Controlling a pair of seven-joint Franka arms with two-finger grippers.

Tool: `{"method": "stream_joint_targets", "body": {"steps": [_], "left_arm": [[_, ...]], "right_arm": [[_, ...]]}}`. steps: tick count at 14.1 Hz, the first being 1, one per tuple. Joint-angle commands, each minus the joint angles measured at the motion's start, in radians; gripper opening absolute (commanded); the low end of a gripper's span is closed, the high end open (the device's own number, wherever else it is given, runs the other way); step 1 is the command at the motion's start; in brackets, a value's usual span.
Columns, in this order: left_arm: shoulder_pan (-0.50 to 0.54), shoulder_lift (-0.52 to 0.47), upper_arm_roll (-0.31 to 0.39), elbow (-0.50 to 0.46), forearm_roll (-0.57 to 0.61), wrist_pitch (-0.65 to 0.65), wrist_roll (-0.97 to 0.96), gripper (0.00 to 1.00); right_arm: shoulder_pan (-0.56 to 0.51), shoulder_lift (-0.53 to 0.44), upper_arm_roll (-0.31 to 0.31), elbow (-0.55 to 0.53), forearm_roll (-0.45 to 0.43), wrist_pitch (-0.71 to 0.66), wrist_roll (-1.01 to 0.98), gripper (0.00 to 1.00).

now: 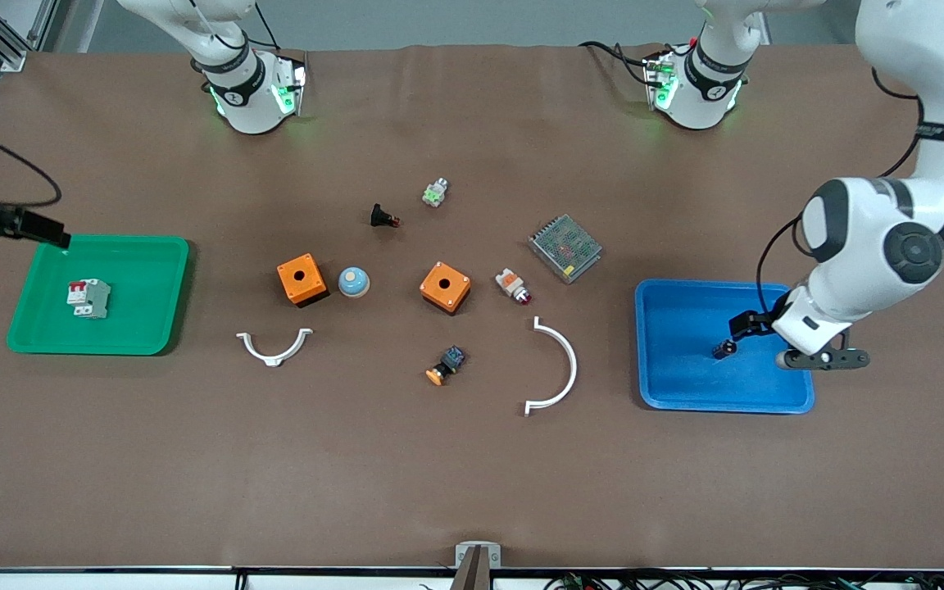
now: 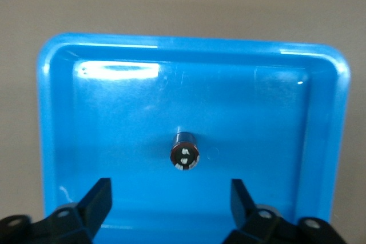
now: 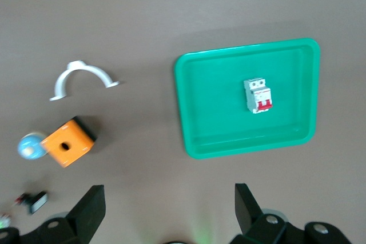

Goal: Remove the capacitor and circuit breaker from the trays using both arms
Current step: 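Reach the capacitor with the left gripper while the right gripper reaches the breaker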

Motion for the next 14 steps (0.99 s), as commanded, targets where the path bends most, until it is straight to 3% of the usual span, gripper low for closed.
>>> {"method": "stream_joint_targets", "body": {"steps": [1,5,10,12,14], "left_arm": [[-0.001,0.06,-0.005,-0.007,0.009,0.081,-0.002,0.82],[-0.01,0.123,-0.005,-0.003,0.009,0.133,-0.001,0.69],[-0.01,0.146,-0.005,0.007,0.009,0.139,0.002,0.57],[-0.01,0.149,-0.005,0.004,0.009,0.138,0.007,0.43],[-0.01,0.146,-0.005,0.004,0.009,0.134,0.012,0.2]], "right_arm": [[-0.078,0.098,0.011,0.019,-0.039,0.055,-0.059,1.0],[-0.176,0.209,0.011,-0.008,-0.045,0.185,-0.178,1.0],[-0.293,0.264,0.011,-0.185,-0.045,0.492,-0.374,1.0],[-0.311,0.264,0.011,-0.257,-0.045,0.564,-0.405,1.0],[-0.334,0.263,0.013,-0.306,-0.044,0.596,-0.411,1.0]]}}
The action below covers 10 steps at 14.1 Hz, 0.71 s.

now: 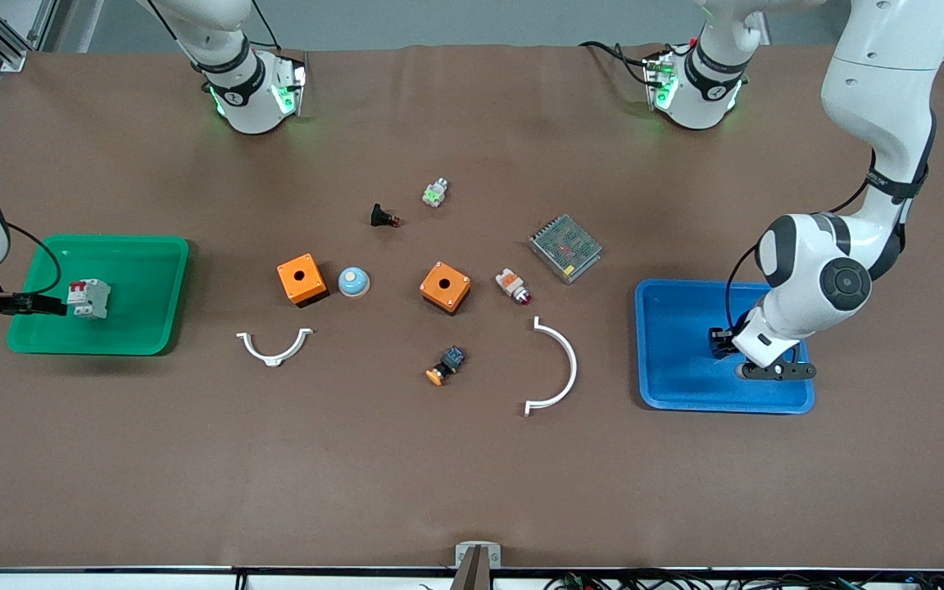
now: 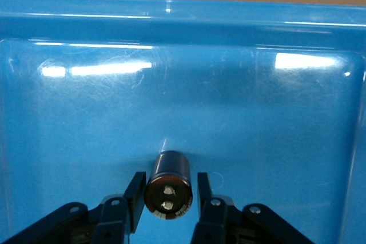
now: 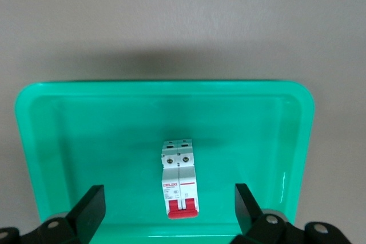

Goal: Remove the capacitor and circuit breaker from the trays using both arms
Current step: 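Grasp the capacitor with the left gripper while the right gripper grasps the breaker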

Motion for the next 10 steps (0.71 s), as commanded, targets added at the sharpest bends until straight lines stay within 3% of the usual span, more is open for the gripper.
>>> {"method": "stream_joint_targets", "body": {"steps": [1,2,7,10], "left_arm": [[-0.001,-0.006,0.0,0.008,0.009,0.0,0.013,0.07],[-0.003,-0.016,-0.003,0.011,0.01,0.0,0.016,0.01],[-0.096,-0.084,-0.006,0.046,0.009,-0.023,-0.016,0.01],[-0.185,-0.078,-0.006,0.154,0.009,-0.113,-0.085,0.01]], "right_arm": [[-0.036,-0.026,0.019,-0.082,-0.015,0.049,-0.02,1.0],[-0.042,-0.026,0.019,-0.103,-0.015,0.062,-0.038,1.0],[-0.083,-0.026,0.021,-0.16,-0.012,0.063,-0.131,1.0],[-0.085,-0.023,0.021,-0.191,-0.012,0.086,-0.152,1.0]]}}
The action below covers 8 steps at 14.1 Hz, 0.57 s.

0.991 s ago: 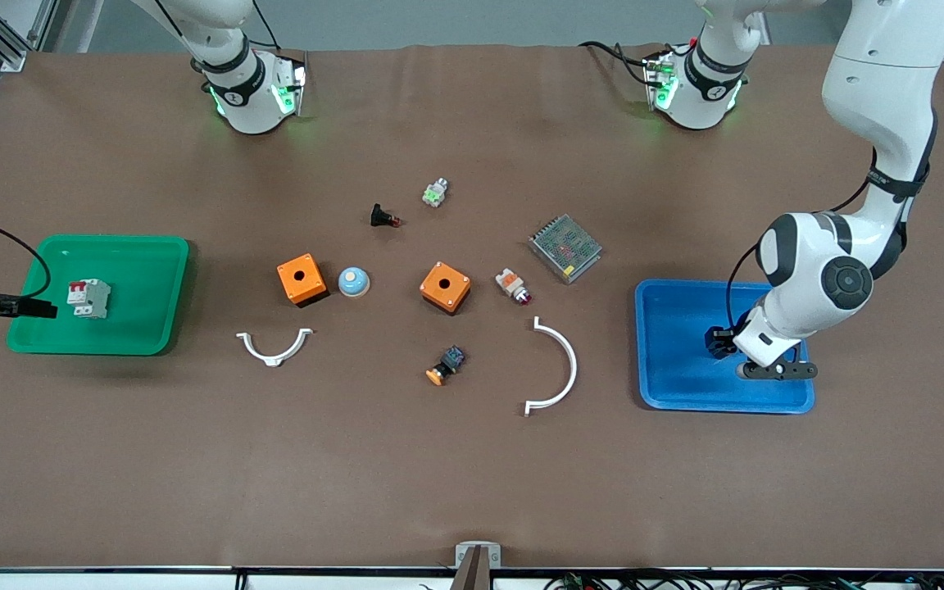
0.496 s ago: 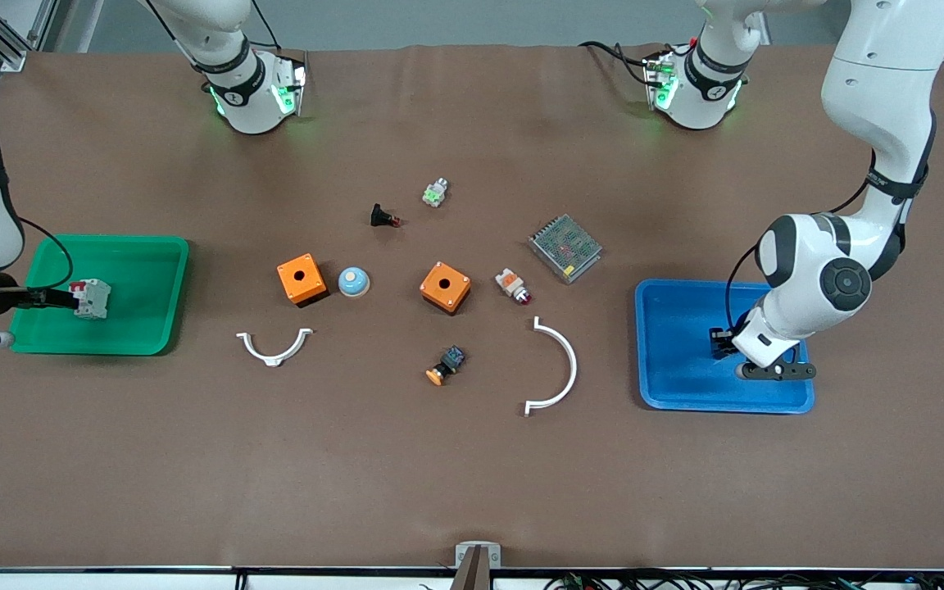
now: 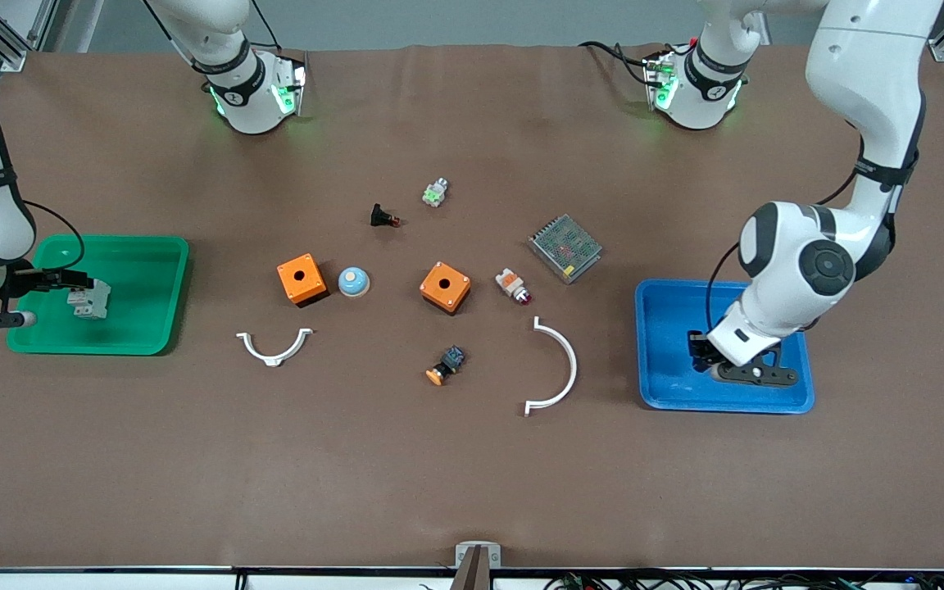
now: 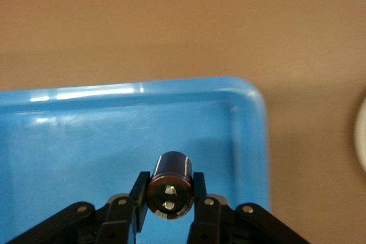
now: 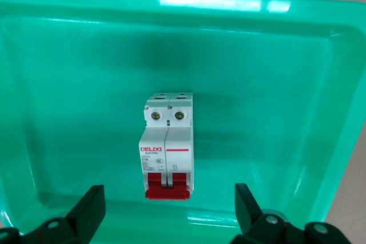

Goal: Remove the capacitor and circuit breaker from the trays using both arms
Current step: 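Carry the capacitor beside the white arc while the right gripper lifts the breaker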

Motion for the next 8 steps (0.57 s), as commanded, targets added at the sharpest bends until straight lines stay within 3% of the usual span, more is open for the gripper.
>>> {"method": "stream_joint_targets", "body": {"steps": [1,5,8], "left_arm": [[-0.081,0.006,0.004,0.115,0.007,-0.117,-0.086,0.01],[-0.228,0.122,0.006,0.29,0.006,-0.181,-0.288,0.0],[-0.311,0.229,0.009,0.387,0.007,-0.181,-0.411,0.0]], "right_arm": [[-0.016,-0.018,0.02,-0.039,-0.012,0.036,-0.018,1.0],[-0.022,0.016,0.02,-0.033,-0.012,0.111,-0.079,0.99],[-0.023,0.031,0.02,-0.03,-0.012,0.14,-0.09,0.82]]}}
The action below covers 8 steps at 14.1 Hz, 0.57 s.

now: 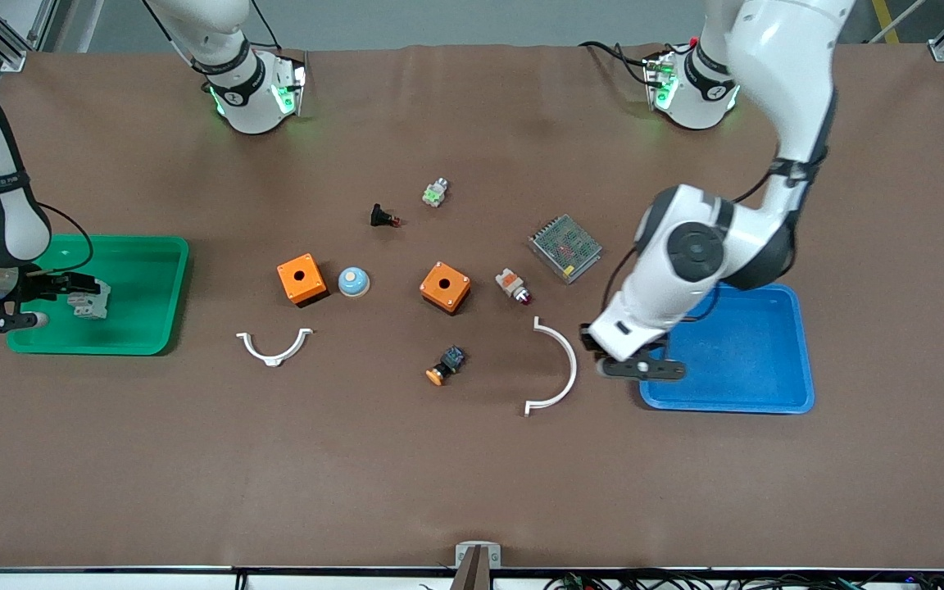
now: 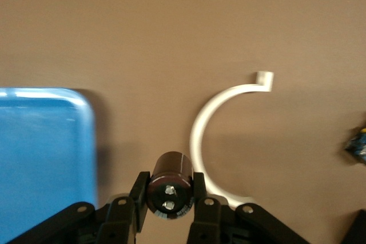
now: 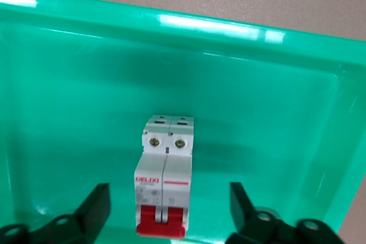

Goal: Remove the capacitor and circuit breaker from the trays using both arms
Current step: 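Carry the capacitor beside the white arc while the right gripper lifts the breaker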

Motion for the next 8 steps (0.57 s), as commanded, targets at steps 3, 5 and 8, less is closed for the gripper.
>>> {"method": "stream_joint_targets", "body": {"steps": [3,5,8], "left_arm": [[-0.081,0.177,0.021,0.156,0.009,-0.013,-0.125,0.01],[-0.09,0.212,0.021,0.179,0.009,-0.011,-0.131,0.01],[-0.102,0.246,0.021,0.182,0.009,0.015,-0.133,0.09]], "right_arm": [[-0.027,0.013,0.015,-0.005,-0.006,0.018,-0.019,0.66],[-0.025,0.013,0.016,-0.005,-0.006,0.011,-0.019,0.54],[-0.024,0.012,0.016,-0.004,-0.006,0.008,-0.019,0.32]]}}
